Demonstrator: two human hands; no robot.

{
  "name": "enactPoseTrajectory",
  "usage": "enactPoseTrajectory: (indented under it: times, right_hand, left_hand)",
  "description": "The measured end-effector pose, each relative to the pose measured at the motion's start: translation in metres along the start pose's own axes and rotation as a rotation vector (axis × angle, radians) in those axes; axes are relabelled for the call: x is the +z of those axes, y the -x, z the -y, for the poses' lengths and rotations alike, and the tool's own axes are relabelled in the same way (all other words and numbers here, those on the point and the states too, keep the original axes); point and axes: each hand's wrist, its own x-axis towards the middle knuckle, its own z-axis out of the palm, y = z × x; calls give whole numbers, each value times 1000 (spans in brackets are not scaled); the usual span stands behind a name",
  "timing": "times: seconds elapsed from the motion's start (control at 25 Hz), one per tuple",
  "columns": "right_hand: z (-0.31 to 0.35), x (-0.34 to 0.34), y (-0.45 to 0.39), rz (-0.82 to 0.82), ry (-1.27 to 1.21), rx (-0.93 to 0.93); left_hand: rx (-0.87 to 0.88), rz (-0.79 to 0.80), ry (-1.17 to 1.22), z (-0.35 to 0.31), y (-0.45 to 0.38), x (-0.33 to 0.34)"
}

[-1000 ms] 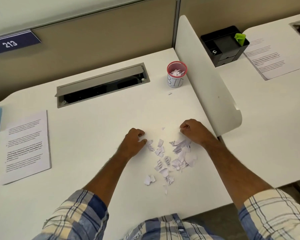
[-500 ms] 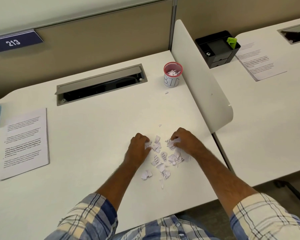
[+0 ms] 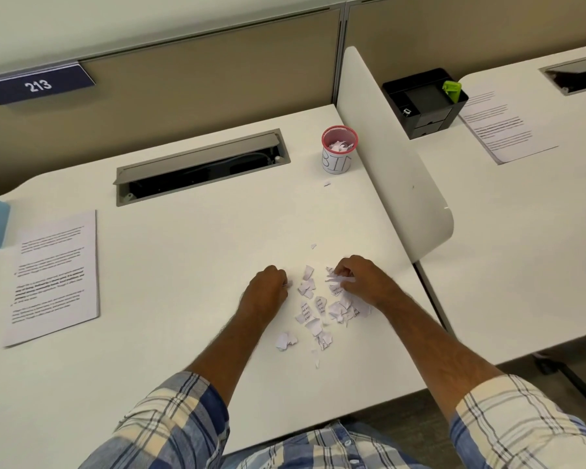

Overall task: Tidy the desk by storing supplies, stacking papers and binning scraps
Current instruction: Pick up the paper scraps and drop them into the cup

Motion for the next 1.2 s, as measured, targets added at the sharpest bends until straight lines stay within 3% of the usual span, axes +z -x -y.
enactPoseTrajectory:
  times: [0.28, 0.44, 0.68, 0.88, 1.04, 1.2]
  right_hand:
    - [6, 1, -5, 61, 127, 20]
    - [10, 0, -7, 73, 170, 61]
    - [15, -27, -9, 29, -56, 93]
    - [33, -66, -19, -35, -290, 104]
    - [48, -85, -42, -181, -451, 80]
    - [56, -102, -78, -301, -432, 86]
  left_hand:
    - [-13, -8, -81, -2, -1, -5]
    - [-67, 2, -2, 4, -2, -10]
    - [-195, -108, 256, 7, -11, -29]
    - [-168, -185, 371, -5, -30, -51]
    - [-128, -178, 467, -21, -53, -69]
    - [-63, -141, 502, -41, -95, -92]
